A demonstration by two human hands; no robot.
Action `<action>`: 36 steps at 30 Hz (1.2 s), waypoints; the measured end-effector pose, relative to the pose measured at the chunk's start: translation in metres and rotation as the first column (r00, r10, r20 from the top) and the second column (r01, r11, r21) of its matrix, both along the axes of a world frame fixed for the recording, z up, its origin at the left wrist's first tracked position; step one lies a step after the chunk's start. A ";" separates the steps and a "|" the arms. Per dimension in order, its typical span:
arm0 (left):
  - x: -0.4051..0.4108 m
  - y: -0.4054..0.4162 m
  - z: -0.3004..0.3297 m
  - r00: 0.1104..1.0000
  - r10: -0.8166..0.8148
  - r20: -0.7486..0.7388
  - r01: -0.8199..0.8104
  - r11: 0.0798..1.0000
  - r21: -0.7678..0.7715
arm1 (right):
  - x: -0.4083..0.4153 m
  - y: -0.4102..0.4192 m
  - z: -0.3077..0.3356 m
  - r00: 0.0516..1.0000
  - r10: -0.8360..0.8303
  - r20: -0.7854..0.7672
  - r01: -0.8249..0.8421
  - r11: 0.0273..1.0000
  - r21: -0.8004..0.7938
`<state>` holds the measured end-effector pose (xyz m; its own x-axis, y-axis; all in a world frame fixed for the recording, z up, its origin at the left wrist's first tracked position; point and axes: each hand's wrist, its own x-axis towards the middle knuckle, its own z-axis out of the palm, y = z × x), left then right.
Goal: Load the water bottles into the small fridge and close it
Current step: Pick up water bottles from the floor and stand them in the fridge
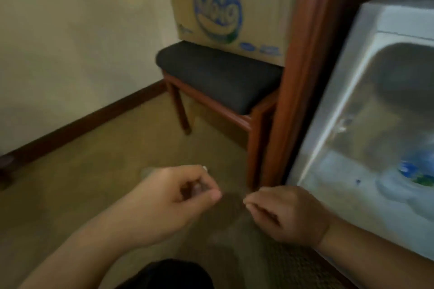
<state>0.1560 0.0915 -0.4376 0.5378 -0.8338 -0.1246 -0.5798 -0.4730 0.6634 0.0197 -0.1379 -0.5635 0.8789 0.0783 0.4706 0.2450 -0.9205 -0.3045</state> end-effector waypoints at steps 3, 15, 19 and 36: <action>0.036 0.058 -0.003 0.972 0.232 0.037 -0.235 0.965 0.114 | 0.045 0.041 -0.002 0.988 0.092 -0.120 -0.083 0.993 0.078; 0.135 0.136 -0.164 0.786 0.618 -0.004 -0.579 0.738 0.347 | 0.222 0.090 -0.106 0.637 -0.149 -0.756 0.180 0.983 -0.043; 0.149 0.120 -0.230 0.858 0.513 0.013 -0.447 0.734 0.511 | 0.248 0.097 -0.152 0.484 -0.240 -0.842 0.263 0.957 -0.121; 0.178 0.095 -0.362 0.701 0.699 -0.145 -0.570 0.670 0.475 | 0.297 0.077 -0.213 0.491 -0.458 -0.741 0.317 0.886 -0.338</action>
<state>0.3340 0.1865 -0.7993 0.7986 -0.1523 -0.5822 0.1482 -0.8879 0.4355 0.3169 -0.0611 -0.7762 0.8380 -0.3661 -0.4047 -0.4190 -0.9068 -0.0472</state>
